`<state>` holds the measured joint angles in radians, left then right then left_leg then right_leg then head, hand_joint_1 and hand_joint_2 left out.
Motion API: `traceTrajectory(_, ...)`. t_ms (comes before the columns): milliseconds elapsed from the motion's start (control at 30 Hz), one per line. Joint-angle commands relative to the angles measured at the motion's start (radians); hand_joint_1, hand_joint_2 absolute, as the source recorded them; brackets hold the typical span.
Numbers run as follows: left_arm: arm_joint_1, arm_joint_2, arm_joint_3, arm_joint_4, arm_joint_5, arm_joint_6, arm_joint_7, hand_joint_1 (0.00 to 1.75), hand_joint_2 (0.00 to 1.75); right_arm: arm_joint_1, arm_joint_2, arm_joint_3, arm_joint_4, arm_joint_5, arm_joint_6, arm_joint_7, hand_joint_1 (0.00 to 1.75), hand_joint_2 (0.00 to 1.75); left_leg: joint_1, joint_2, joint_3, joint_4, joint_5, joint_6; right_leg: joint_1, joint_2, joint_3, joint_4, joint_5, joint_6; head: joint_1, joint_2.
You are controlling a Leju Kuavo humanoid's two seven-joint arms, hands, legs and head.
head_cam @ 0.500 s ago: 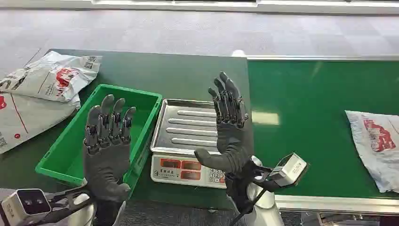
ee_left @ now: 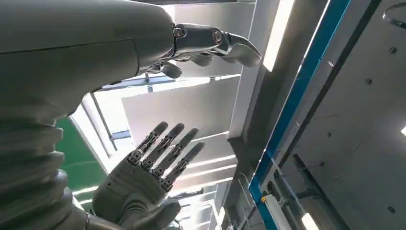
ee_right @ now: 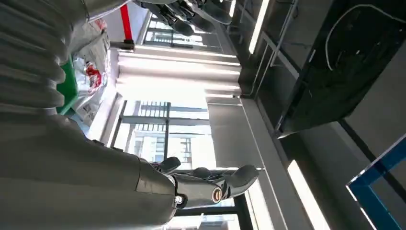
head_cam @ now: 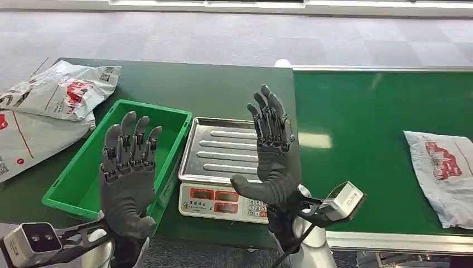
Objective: Moved the parcel from conveyor to table for the left to box.
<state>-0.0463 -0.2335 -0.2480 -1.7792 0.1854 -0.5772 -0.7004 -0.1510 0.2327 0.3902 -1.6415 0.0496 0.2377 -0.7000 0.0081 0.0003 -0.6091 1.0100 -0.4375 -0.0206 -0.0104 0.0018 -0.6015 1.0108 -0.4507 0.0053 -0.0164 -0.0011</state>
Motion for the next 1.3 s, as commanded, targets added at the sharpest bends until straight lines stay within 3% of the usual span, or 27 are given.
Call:
traceTrajectory(33,-0.029,0.018,0.018,0.047,-0.005,0.013,0.002,0.0,1.75,-0.042,-0.026,-0.038,0.083,0.188,-0.179,0.053,0.0,1.75,0.0,0.0,0.003,-0.002,0.0,0.001,0.0,-0.001,0.004,-0.003,0.0,0.0,0.0,0.0)
traceTrajectory(100,-0.029,0.018,0.022,0.047,-0.007,0.016,0.002,0.0,1.75,-0.072,-0.039,-0.061,0.119,0.33,-0.296,0.103,0.0,1.75,0.0,0.0,0.004,-0.002,0.0,0.001,0.0,0.0,0.004,-0.003,0.0,0.0,0.0,0.0)
traceTrajectory(167,-0.028,0.015,0.031,0.045,-0.013,0.017,0.002,0.0,1.75,-0.124,-0.064,-0.103,0.19,0.691,-0.527,0.272,0.0,1.75,0.0,0.0,0.002,-0.001,0.0,0.001,0.0,0.0,0.003,-0.002,0.001,0.0,0.0,0.0)
traceTrajectory(200,-0.027,0.015,0.035,0.047,-0.009,0.013,0.002,0.0,1.75,-0.15,-0.082,-0.143,0.242,0.942,-0.614,0.424,0.0,1.75,0.0,0.001,0.004,-0.002,0.001,0.001,0.0,0.001,0.004,-0.003,0.001,0.0,0.0,0.0)
traceTrajectory(233,-0.024,0.016,0.037,0.045,-0.009,0.013,0.002,0.0,1.75,-0.164,-0.097,-0.174,0.279,1.034,-0.645,0.459,0.0,1.75,0.0,0.0,0.004,-0.002,0.001,0.001,0.0,0.0,0.004,-0.003,0.001,0.0,0.0,0.0)
traceTrajectory(267,-0.021,0.015,0.04,0.043,-0.009,0.01,0.002,0.0,1.75,-0.172,-0.098,-0.194,0.3,1.028,-0.65,0.435,0.0,1.75,0.0,0.0,0.004,-0.003,0.001,0.001,0.0,0.0,0.005,-0.004,0.002,0.0,0.0,0.0)
traceTrajectory(300,-0.01,0.013,0.044,0.035,-0.011,0.013,0.002,0.0,1.75,-0.196,-0.107,-0.23,0.354,1.26,-0.692,0.577,0.0,1.75,0.0,0.0,0.004,-0.003,0.001,0.001,0.0,-0.001,0.005,-0.004,0.002,0.0,0.0,0.0)
traceTrajectory(333,-0.004,0.015,0.045,0.032,-0.009,0.01,0.002,0.0,1.75,-0.213,-0.122,-0.248,0.386,1.357,-0.699,0.642,0.0,1.75,0.0,-0.001,0.005,-0.004,0.002,0.002,0.0,-0.001,0.006,-0.005,0.002,0.001,0.0,0.0)
traceTrajectory(400,0.013,0.016,0.045,0.018,-0.008,0.008,0.002,0.0,1.75,-0.259,-0.159,-0.299,0.487,1.501,-0.726,0.758,0.0,1.75,0.0,0.001,0.005,-0.004,0.001,0.002,0.0,0.0,0.006,-0.005,0.002,0.001,0.0,0.0)
traceTrajectory(433,0.014,0.021,0.041,0.017,-0.006,0.011,0.002,0.0,1.75,-0.288,-0.234,-0.242,0.542,1.521,-0.742,0.886,0.0,1.75,0.0,0.001,0.004,-0.002,0.001,0.002,0.0,0.001,0.005,-0.004,0.002,0.001,0.0,0.0)
traceTrajectory(467,0.013,0.026,0.037,0.016,-0.004,0.018,0.002,0.0,1.75,-0.307,-0.276,-0.214,0.586,1.521,-0.766,0.944,0.0,1.75,0.0,0.001,0.004,-0.002,0.0,0.002,0.0,0.001,0.005,-0.003,0.002,0.001,0.0,0.0)
traceTrajectory(500,0.01,0.032,0.033,0.014,-0.002,0.032,0.002,0.0,1.75,-0.343,-0.376,-0.108,0.648,1.521,-0.755,1.124,0.0,1.75,0.0,0.0,0.005,-0.003,0.001,0.002,0.0,0.0,0.007,-0.005,0.003,0.001,0.0,0.0)
traceTrajectory(567,0.011,0.041,0.032,0.003,0.0,0.051,0.002,0.0,1.75,-0.372,-0.451,-0.055,0.736,1.521,-0.744,1.278,0.0,1.75,0.0,0.0,0.004,-0.001,0.0,0.002,0.0,0.0,0.005,-0.003,0.002,0.001,0.0,0.0)
traceTrajectory(633,0.008,0.053,0.028,-0.003,0.005,0.066,0.002,0.0,1.75,-0.369,-0.466,-0.109,0.793,1.521,-0.776,1.275,0.0,1.75,-0.001,-0.002,0.004,-0.002,0.001,0.002,-0.001,-0.002,0.006,-0.004,0.002,0.002,0.0,0.0)
traceTrajectory(700,0.009,0.054,0.033,-0.01,0.009,0.079,0.002,0.0,1.75,-0.381,-0.49,-0.13,0.851,1.521,-0.75,1.35,0.0,1.75,-0.001,-0.006,0.002,-0.001,0.001,0.003,-0.001,-0.006,0.006,-0.003,0.001,0.002,0.0,0.0)
traceTrajectory(833,0.018,0.052,0.037,-0.023,0.009,0.09,0.002,0.0,1.75,-0.409,-0.497,-0.22,0.95,1.521,-0.731,1.398,0.0,1.75,-0.003,-0.006,0.002,0.0,0.001,0.003,-0.003,-0.006,0.005,-0.002,0.001,0.002,0.0,0.0)
traceTrajectory(1200,0.019,0.052,0.035,-0.026,0.007,0.096,0.002,0.0,1.75,-0.433,-0.495,-0.263,1.017,1.521,-0.727,1.397,0.0,1.75,-0.003,-0.005,0.001,0.0,0.001,0.003,-0.003,-0.005,0.002,-0.001,0.001,0.002,0.0,0.0)
traceTrajectory(1300,0.02,0.049,0.034,-0.027,0.006,0.098,0.002,0.0,1.75,-0.454,-0.488,-0.353,1.092,1.521,-0.66,1.398,0.0,1.75,-0.003,-0.005,0.0,0.0,0.001,0.003,-0.003,-0.004,0.002,-0.001,0.001,0.003,0.0,0.0)
